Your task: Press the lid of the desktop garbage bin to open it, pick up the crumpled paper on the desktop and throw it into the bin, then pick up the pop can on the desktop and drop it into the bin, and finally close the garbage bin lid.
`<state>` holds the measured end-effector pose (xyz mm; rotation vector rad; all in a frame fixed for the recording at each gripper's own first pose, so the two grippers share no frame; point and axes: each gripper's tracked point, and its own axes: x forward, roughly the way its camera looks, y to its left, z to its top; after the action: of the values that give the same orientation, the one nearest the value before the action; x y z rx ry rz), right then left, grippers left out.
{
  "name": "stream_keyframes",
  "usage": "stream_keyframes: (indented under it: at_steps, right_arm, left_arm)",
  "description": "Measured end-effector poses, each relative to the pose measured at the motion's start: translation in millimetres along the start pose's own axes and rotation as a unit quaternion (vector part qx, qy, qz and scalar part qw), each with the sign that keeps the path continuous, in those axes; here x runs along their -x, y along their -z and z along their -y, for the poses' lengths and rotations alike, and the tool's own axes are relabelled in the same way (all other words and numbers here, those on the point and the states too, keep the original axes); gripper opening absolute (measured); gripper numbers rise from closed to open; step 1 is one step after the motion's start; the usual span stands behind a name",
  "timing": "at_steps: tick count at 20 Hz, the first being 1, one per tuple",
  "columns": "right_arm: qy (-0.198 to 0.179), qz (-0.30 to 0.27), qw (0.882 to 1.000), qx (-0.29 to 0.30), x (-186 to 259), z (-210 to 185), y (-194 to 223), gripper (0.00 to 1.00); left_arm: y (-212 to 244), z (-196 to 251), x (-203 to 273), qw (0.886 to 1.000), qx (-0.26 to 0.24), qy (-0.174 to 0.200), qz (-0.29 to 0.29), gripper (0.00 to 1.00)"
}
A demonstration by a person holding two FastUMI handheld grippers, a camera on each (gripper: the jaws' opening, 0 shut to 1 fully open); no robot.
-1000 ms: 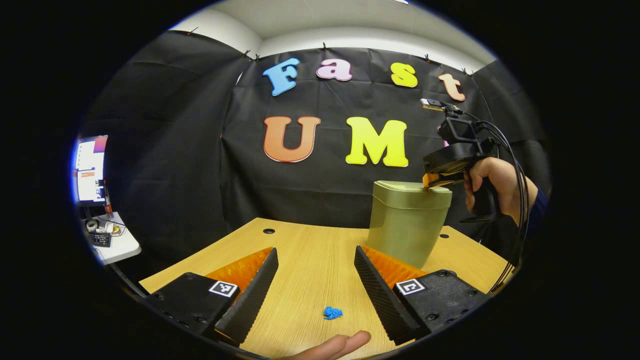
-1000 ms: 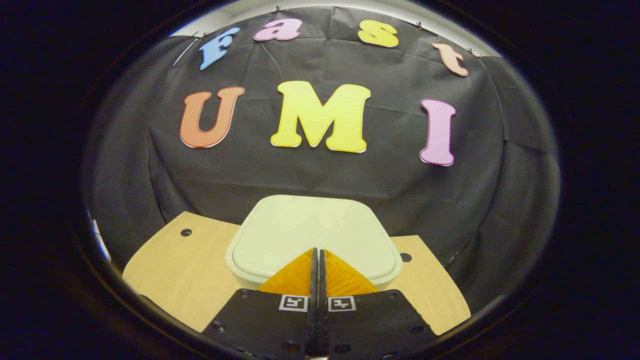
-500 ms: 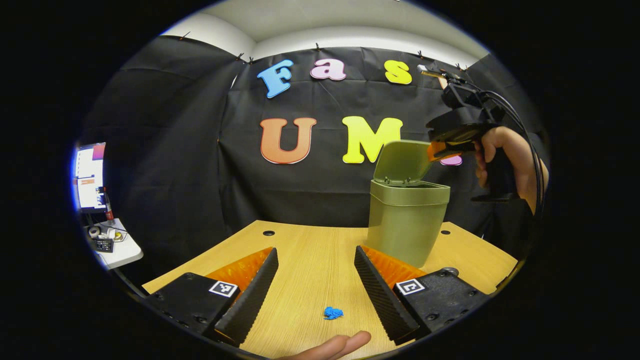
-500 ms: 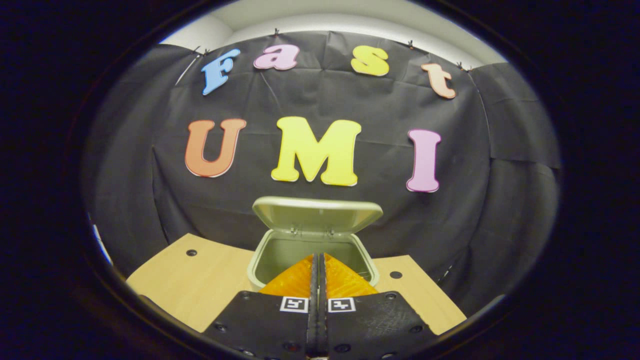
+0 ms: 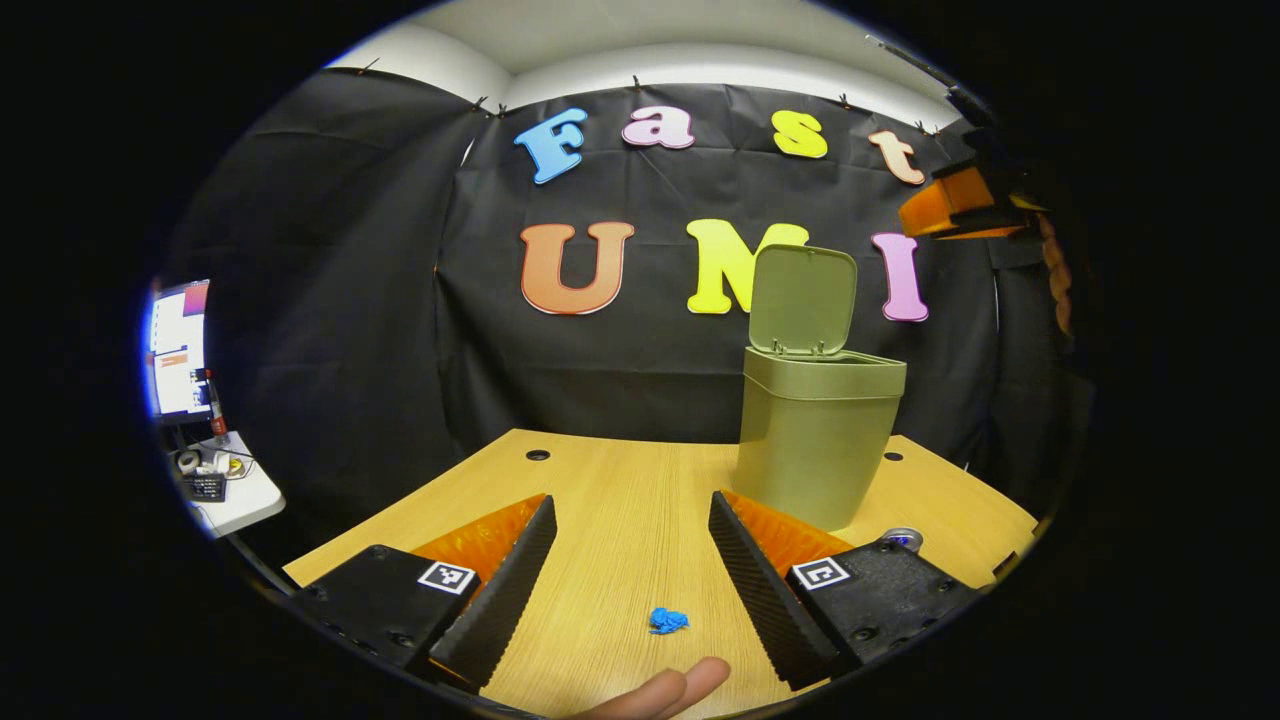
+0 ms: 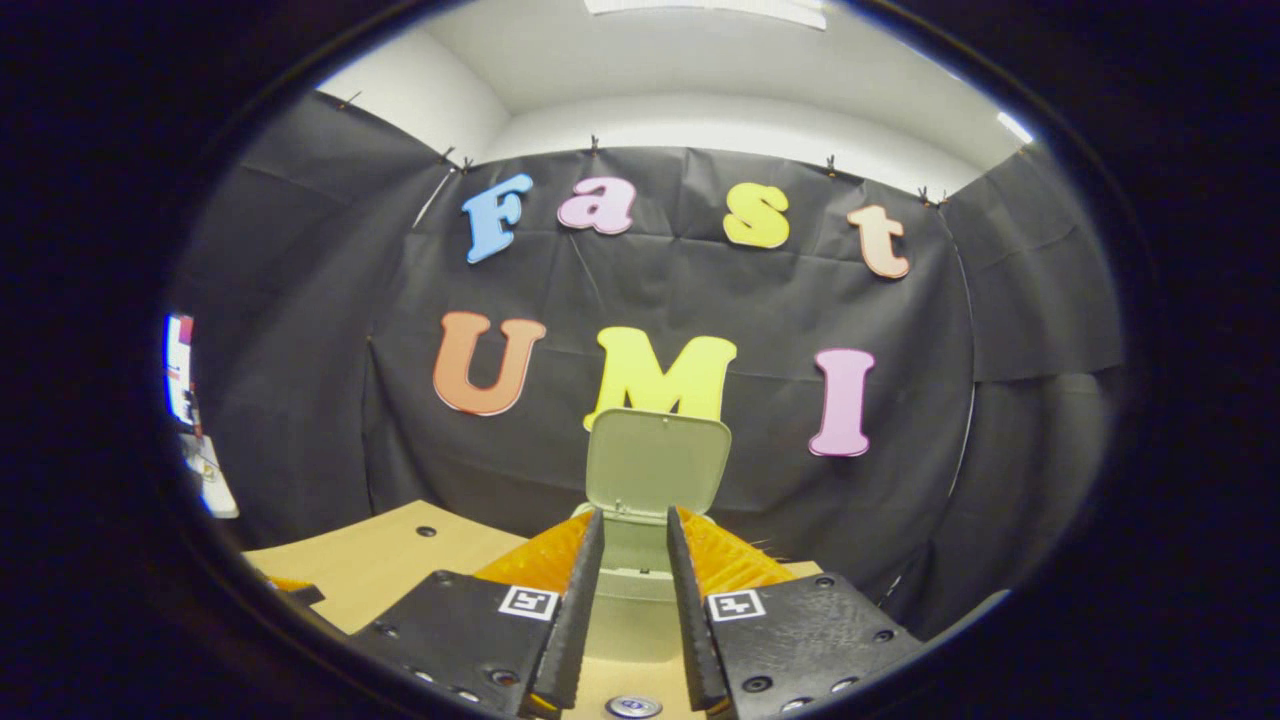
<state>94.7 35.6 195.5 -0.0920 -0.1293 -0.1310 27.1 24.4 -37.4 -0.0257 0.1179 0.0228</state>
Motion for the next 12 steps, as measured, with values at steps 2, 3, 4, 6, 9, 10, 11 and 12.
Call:
stream_keyframes:
  at_steps: [2,3,4,6,9,10,11,12]
  right_arm:
    - [-0.007,0.008,1.000,0.009,19.3,0.9,-0.4,0.60]
    - [-0.009,0.011,1.000,0.016,28.7,-1.4,-0.2,0.69]
    - [-0.012,0.013,1.000,0.018,35.6,-2.0,3.9,0.77]
    - [-0.024,0.010,1.000,0.005,52.5,-5.8,14.4,0.73]
    - [-0.038,0.010,0.999,-0.008,79.5,-3.7,32.2,0.87]
    - [-0.035,0.012,0.999,-0.003,85.1,2.4,42.6,0.97]
    - [-0.027,0.013,1.000,-0.008,91.6,9.4,49.9,0.98]
    - [-0.025,0.013,1.000,-0.013,97.2,14.0,60.4,0.97]
  left_arm:
    - [-2.7,1.8,0.5,1.000,-0.004,0.002,0.003,0.99]
    - [-4.4,1.4,0.8,1.000,-0.004,0.001,0.005,0.99]
    - [-3.4,0.5,1.7,1.000,0.000,0.002,0.004,0.99]
    - [-1.8,2.8,1.0,1.000,0.005,0.009,0.000,0.99]
    - [1.3,-2.6,-2.9,1.000,0.004,0.009,-0.007,0.99]
    - [2.3,-8.1,-3.5,1.000,0.005,0.006,-0.008,0.99]
    - [3.3,-13.0,-5.7,1.000,0.006,0.002,-0.010,0.99]
    - [5.1,-16.9,-7.3,1.000,0.007,-0.004,-0.012,0.99]
